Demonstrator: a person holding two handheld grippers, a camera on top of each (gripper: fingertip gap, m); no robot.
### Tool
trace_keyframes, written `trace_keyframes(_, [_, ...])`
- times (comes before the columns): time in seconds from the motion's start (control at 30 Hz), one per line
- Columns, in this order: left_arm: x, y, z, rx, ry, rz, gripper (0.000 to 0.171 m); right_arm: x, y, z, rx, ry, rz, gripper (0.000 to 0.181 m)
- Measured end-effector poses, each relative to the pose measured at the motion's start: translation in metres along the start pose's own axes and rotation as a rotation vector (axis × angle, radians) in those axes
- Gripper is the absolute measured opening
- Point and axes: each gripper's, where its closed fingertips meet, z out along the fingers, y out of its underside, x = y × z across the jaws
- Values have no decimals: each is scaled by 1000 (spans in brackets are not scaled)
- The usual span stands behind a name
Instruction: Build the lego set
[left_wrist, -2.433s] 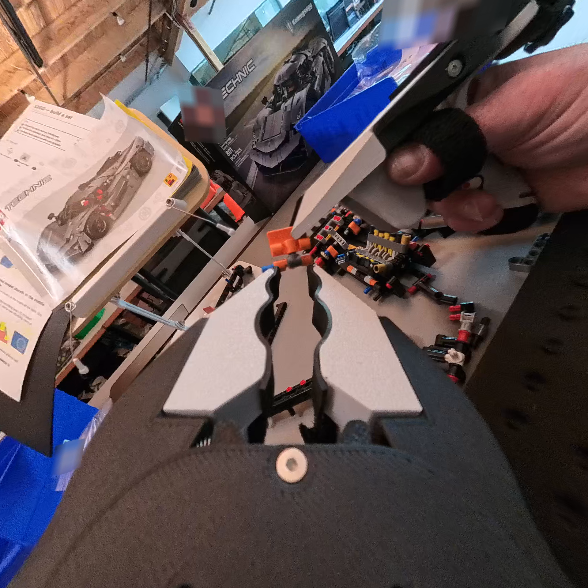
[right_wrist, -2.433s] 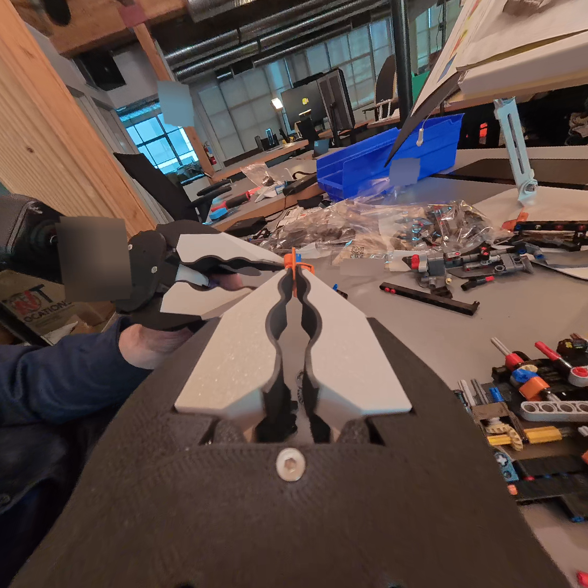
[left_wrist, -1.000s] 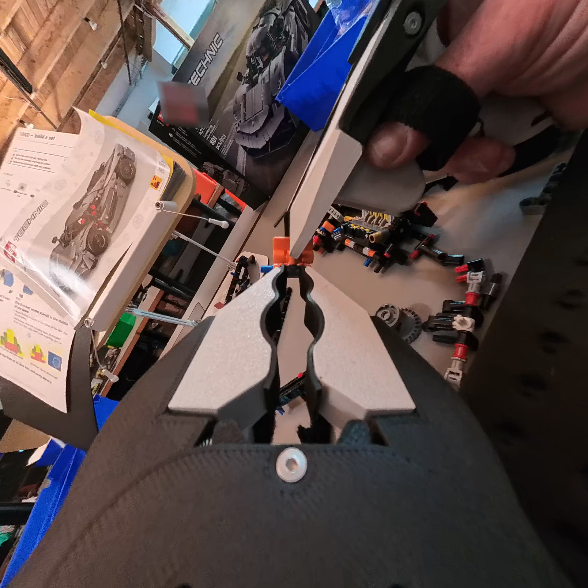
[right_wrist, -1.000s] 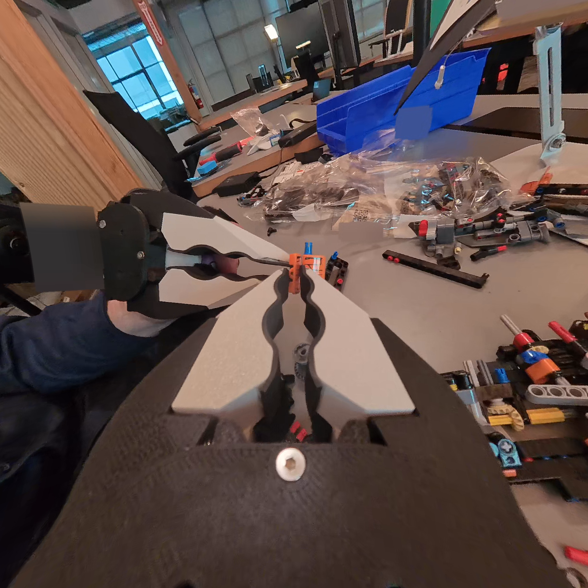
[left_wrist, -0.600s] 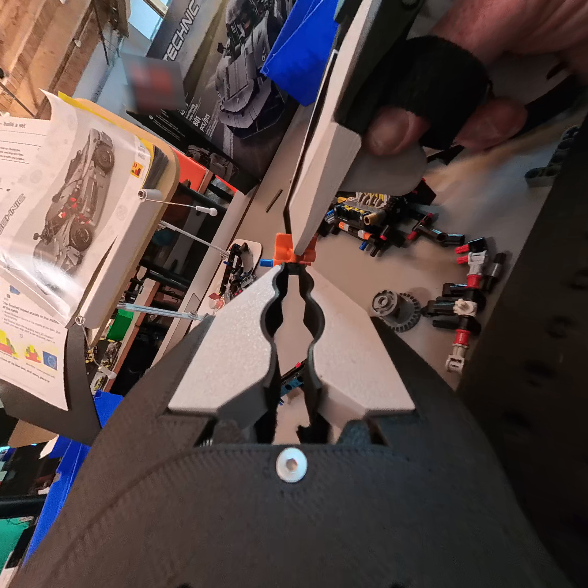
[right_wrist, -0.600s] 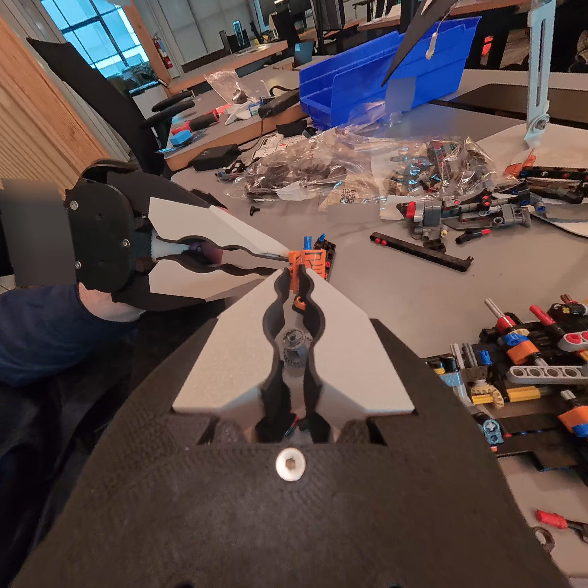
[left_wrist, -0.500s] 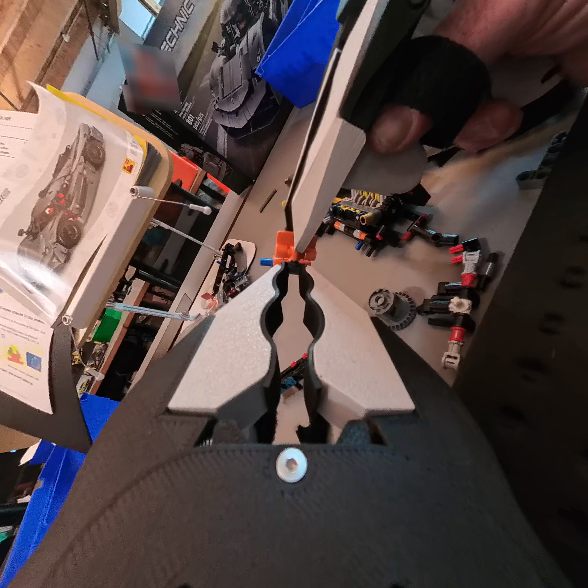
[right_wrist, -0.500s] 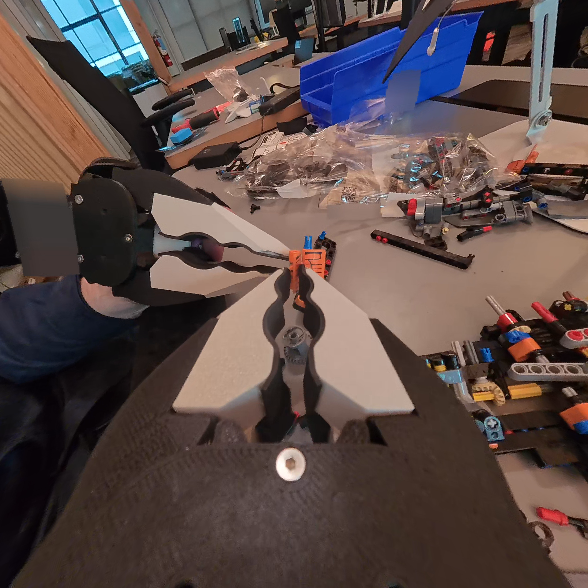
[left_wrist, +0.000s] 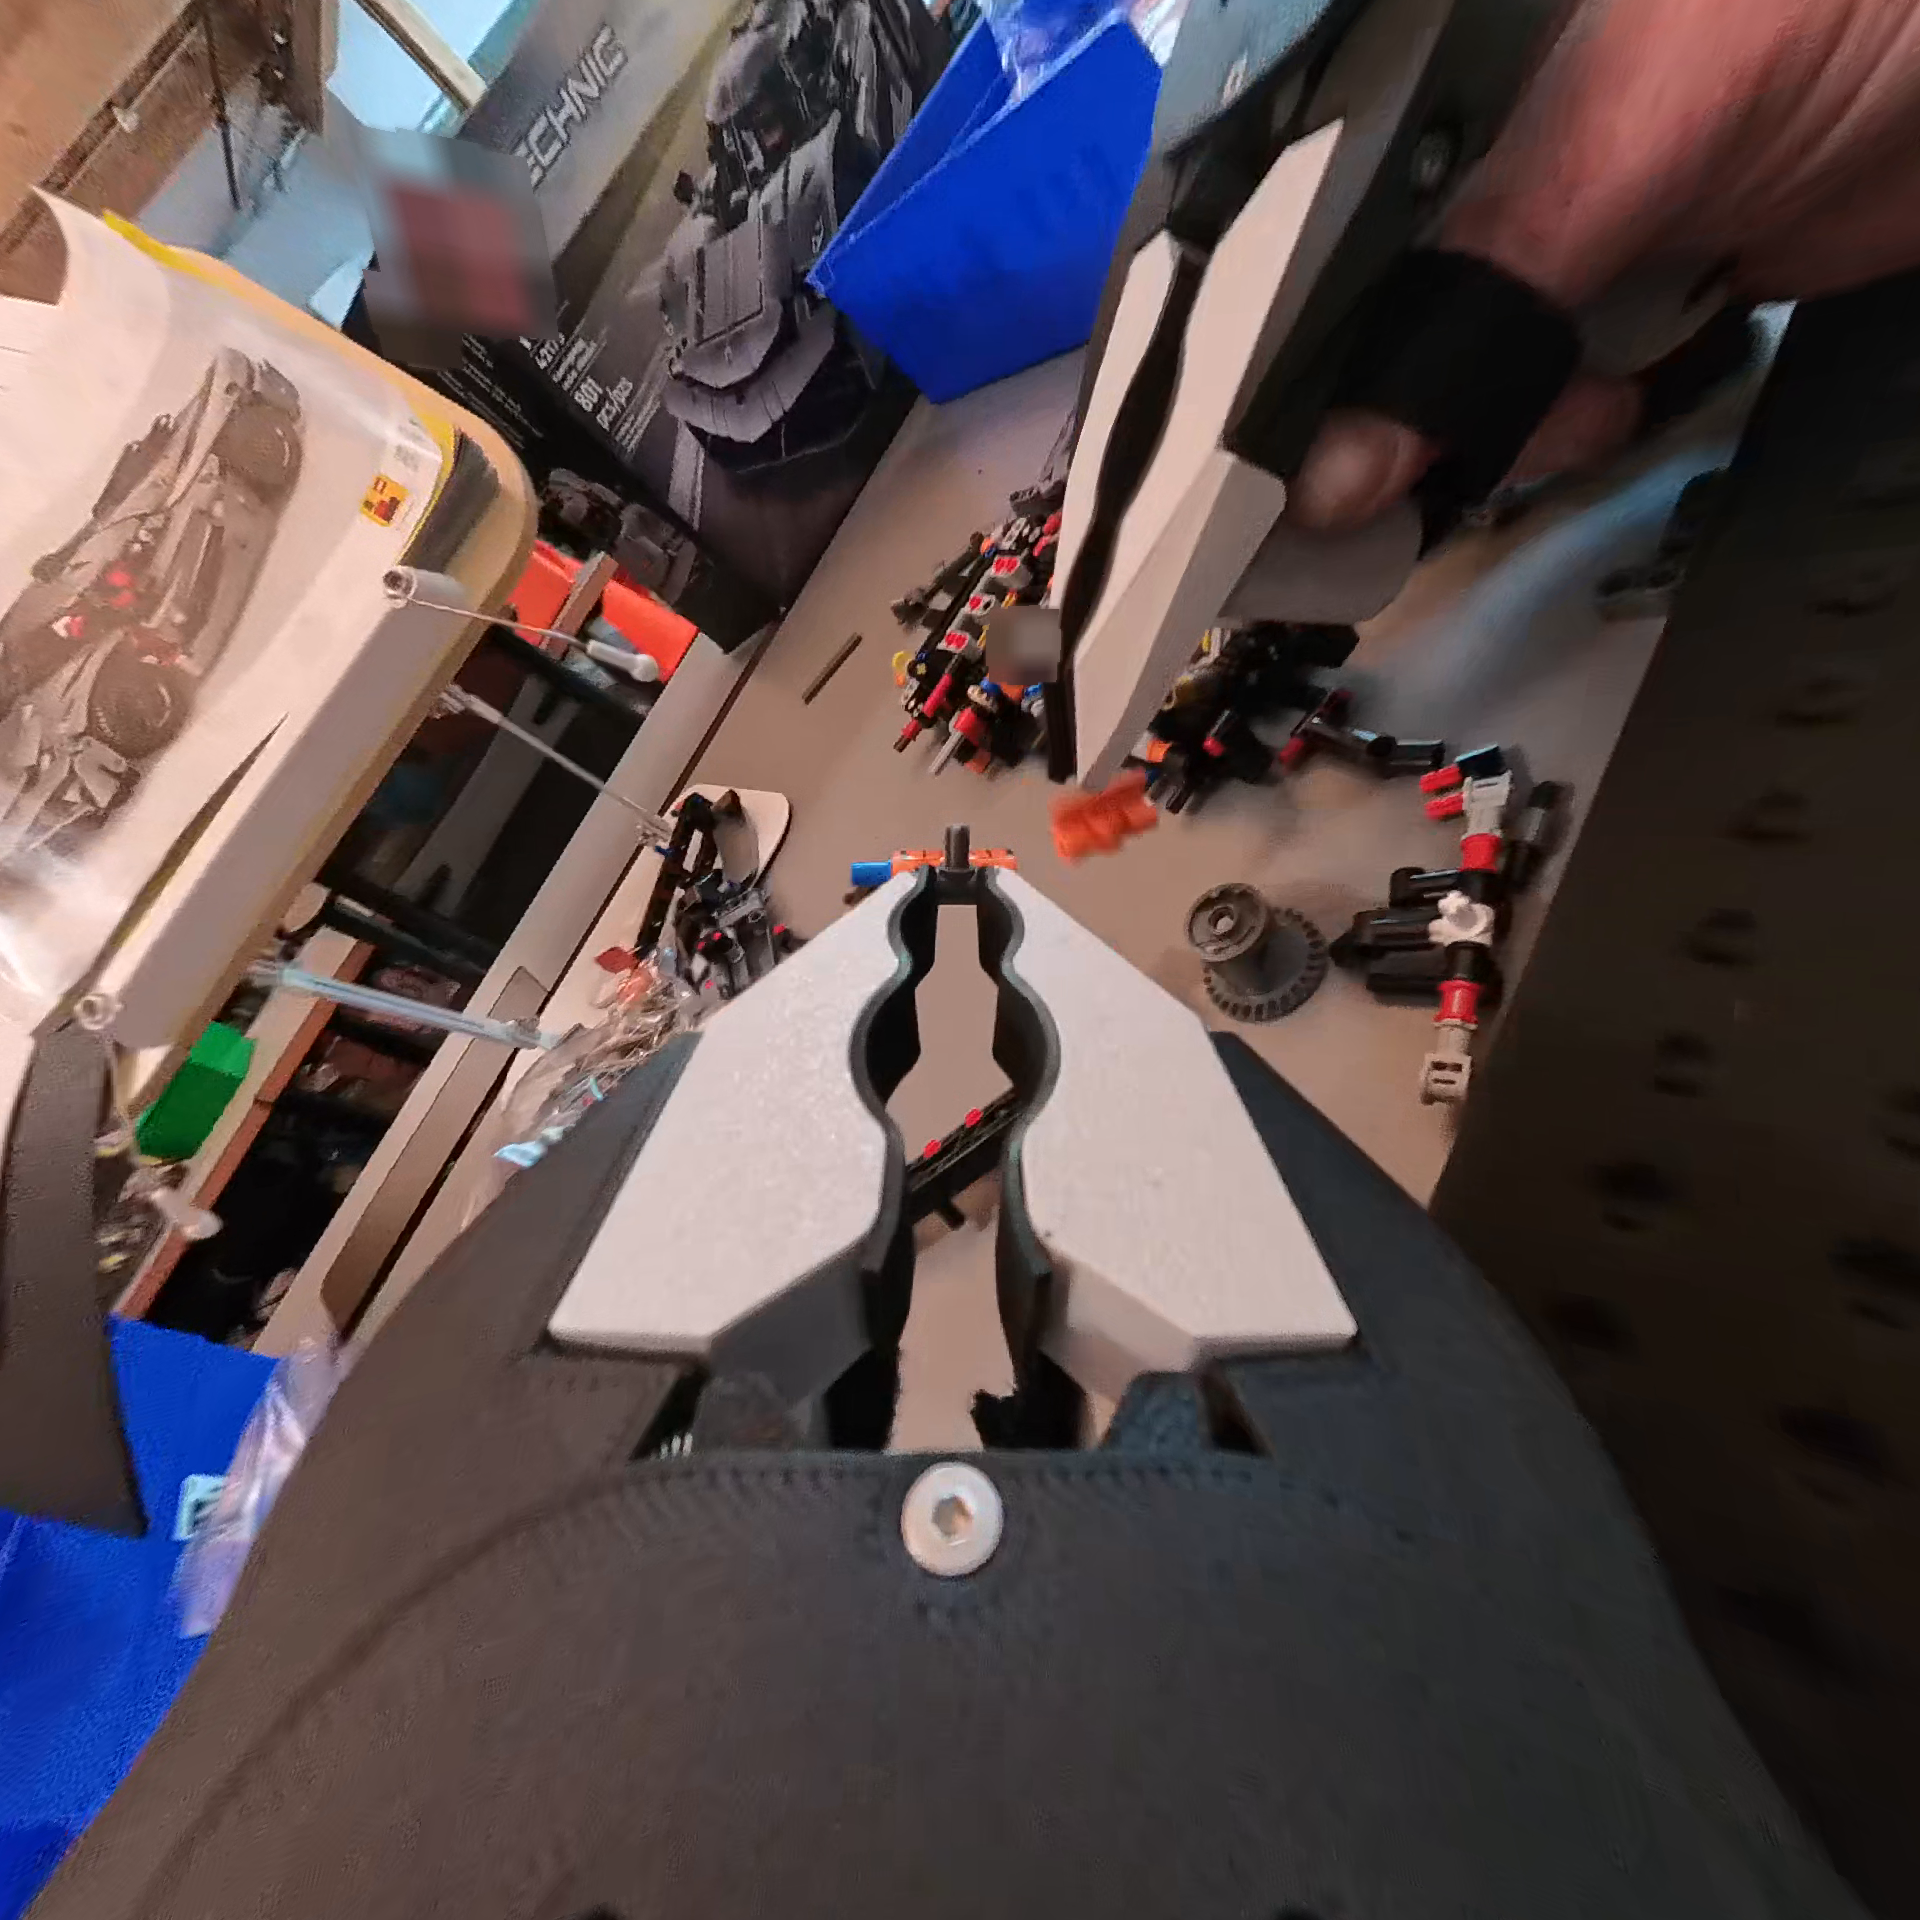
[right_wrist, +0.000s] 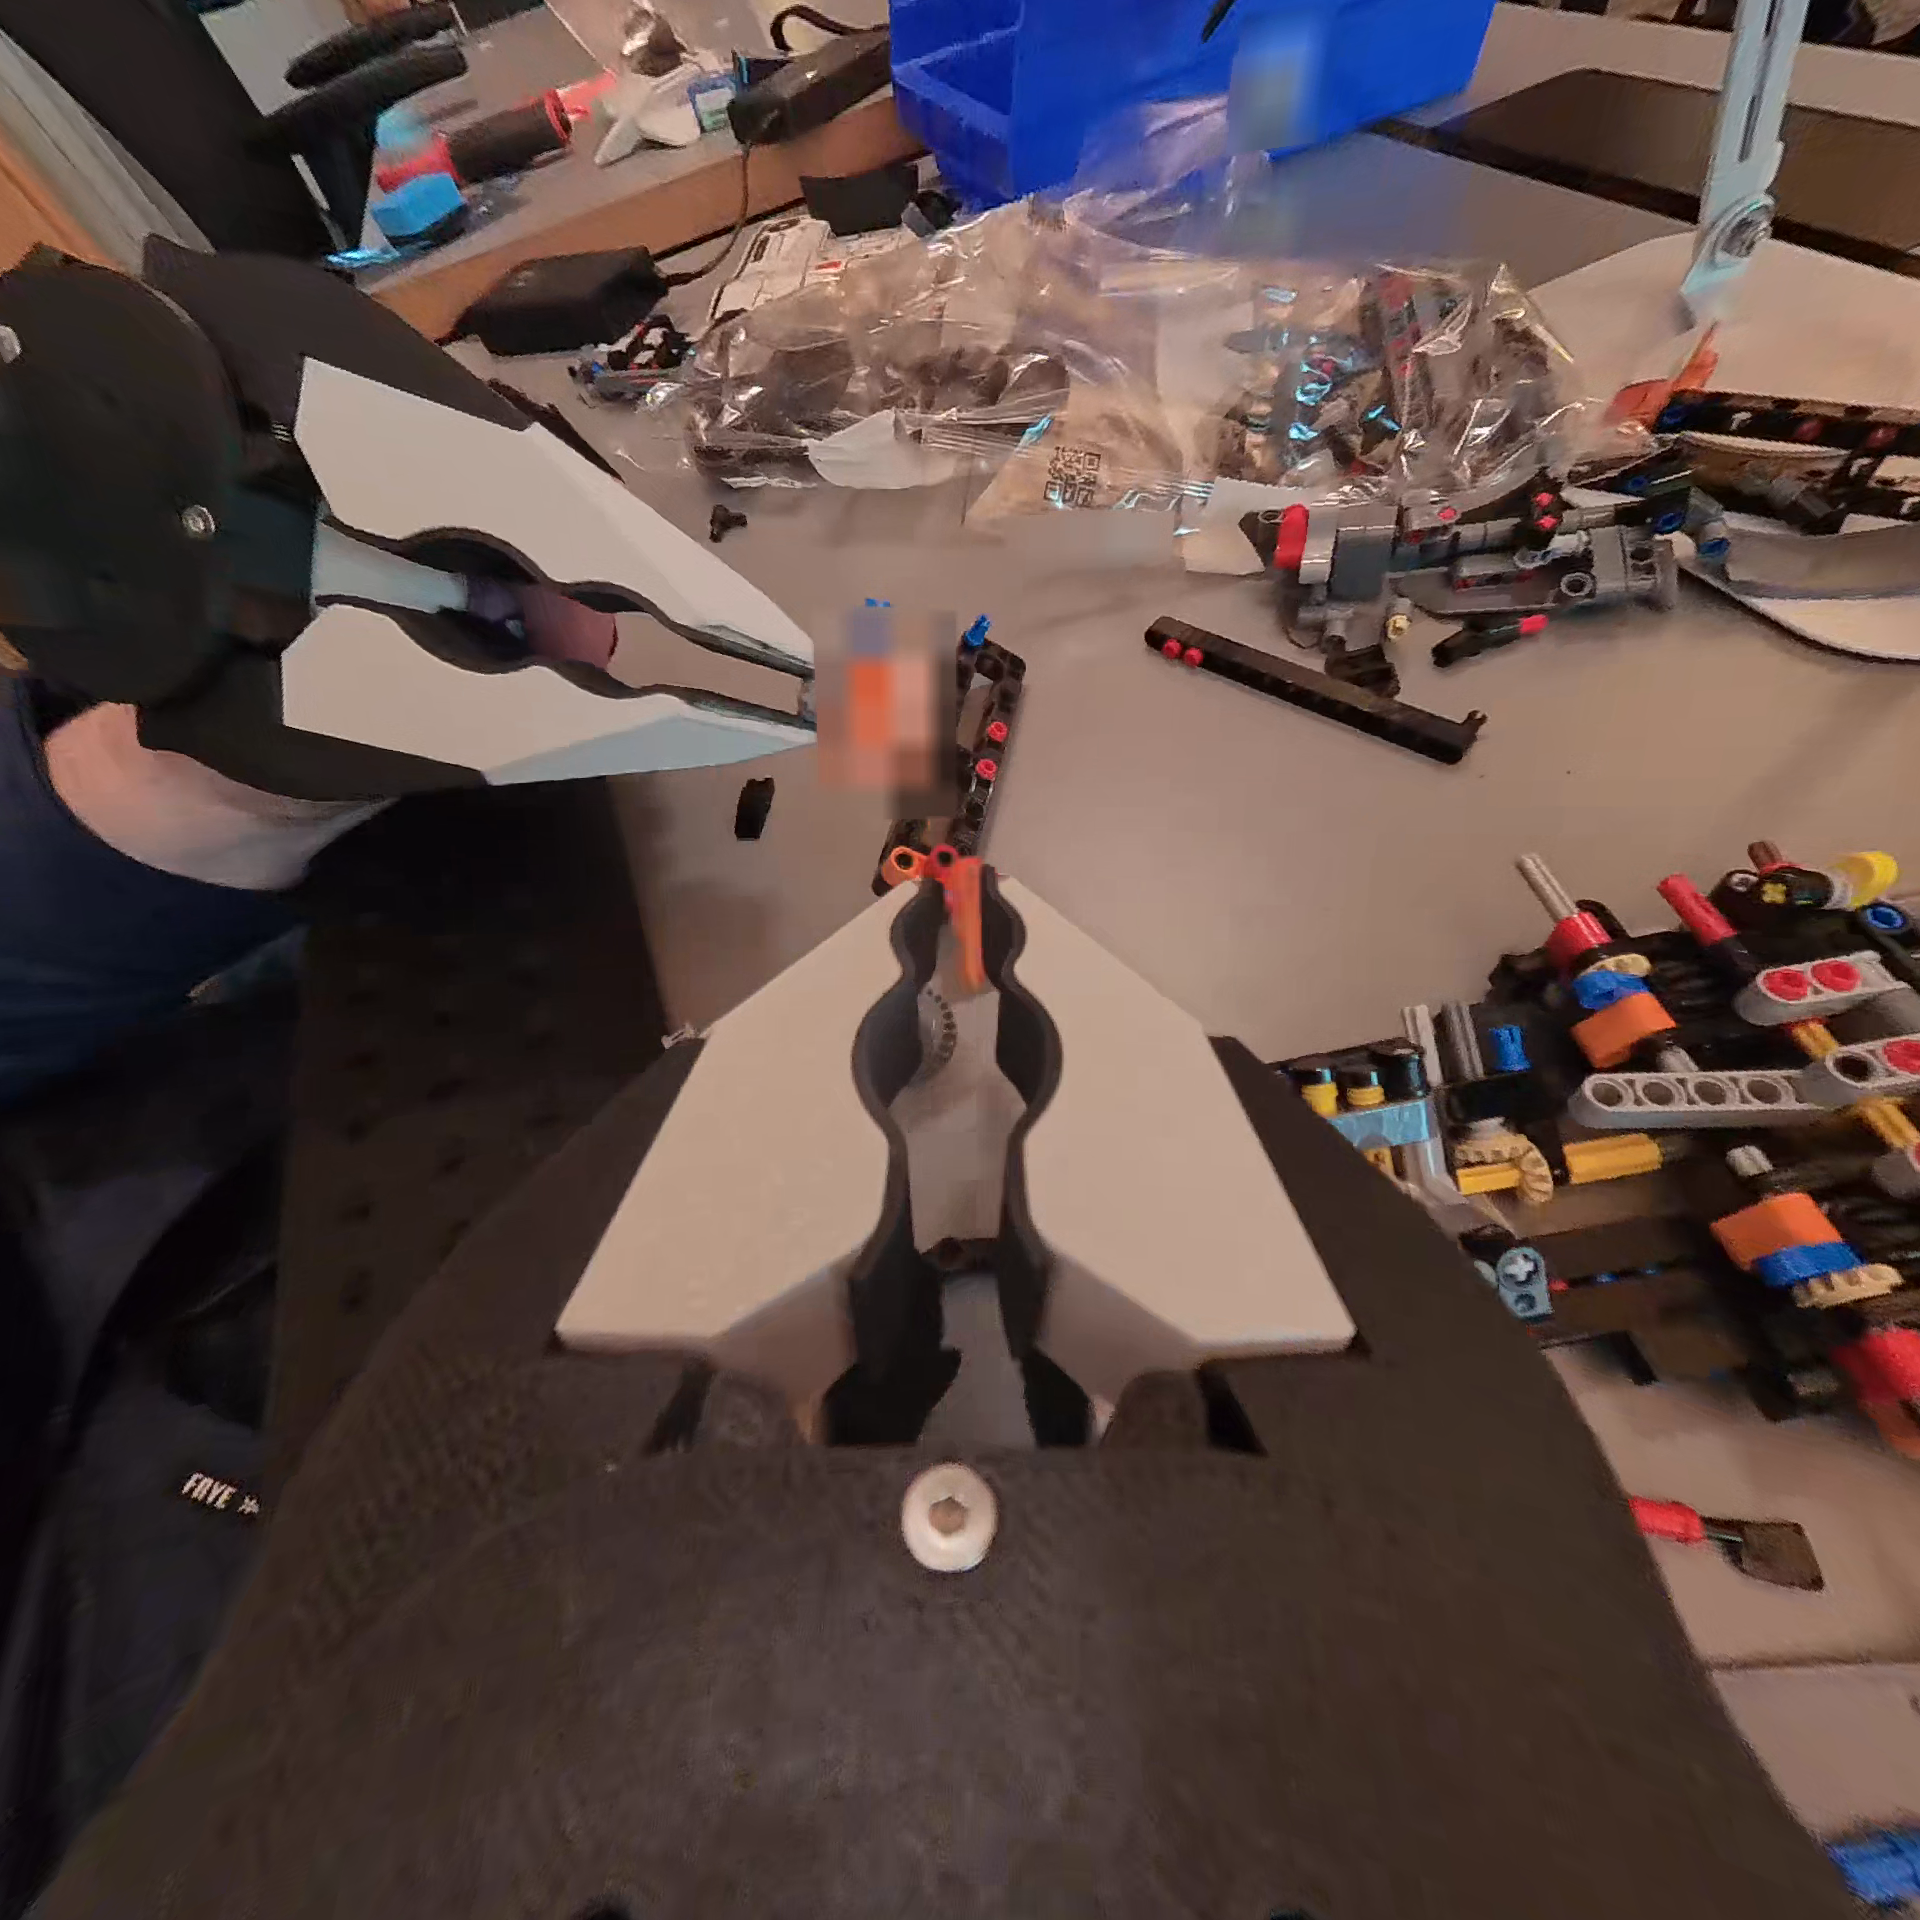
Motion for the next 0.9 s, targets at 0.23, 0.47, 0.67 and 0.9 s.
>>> trace_keyframes(0.23, [3,-10,0,68,58,-97,5,-14,-14,1,40,78,-267,27])
trace_keyframes(0.47, [3,-17,3,112,126,-283,5,-14,-20,8,-23,323,-631,23])
trace_keyframes(0.67, [2,-21,5,151,190,-427,5,-11,-25,10,-64,463,-775,25])
trace_keyframes(0.9, [1,-25,4,188,243,-510,5,-9,-26,7,-68,471,-722,5])
